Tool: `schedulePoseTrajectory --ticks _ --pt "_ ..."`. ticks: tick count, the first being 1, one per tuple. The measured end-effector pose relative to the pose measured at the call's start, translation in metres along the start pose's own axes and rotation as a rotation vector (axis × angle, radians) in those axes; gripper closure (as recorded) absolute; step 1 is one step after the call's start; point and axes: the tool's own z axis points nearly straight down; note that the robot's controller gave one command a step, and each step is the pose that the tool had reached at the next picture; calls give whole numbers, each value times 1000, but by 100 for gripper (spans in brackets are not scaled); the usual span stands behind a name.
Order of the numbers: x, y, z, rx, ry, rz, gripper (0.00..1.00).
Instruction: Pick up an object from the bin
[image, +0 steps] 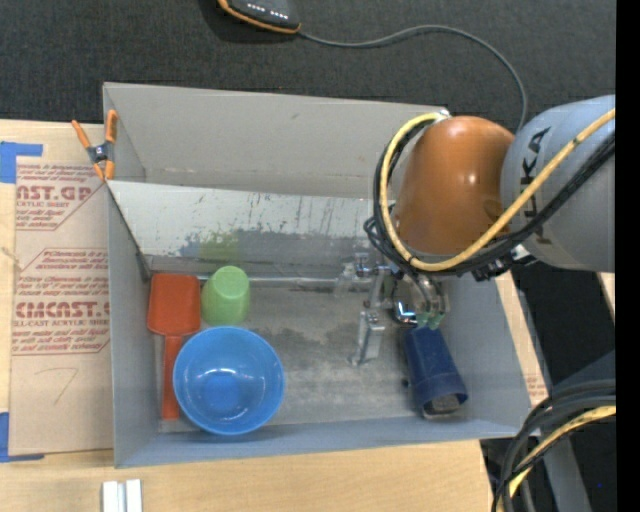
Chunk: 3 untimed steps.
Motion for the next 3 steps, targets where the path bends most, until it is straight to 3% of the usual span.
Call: schedulePoseTrajectory --ticks 1,2,3 --pt "-12 -61 11 2 -2 -181 0" --pt "15 25 41 1 0 -384 0" --pt "14 37 60 3 -4 -72 0"
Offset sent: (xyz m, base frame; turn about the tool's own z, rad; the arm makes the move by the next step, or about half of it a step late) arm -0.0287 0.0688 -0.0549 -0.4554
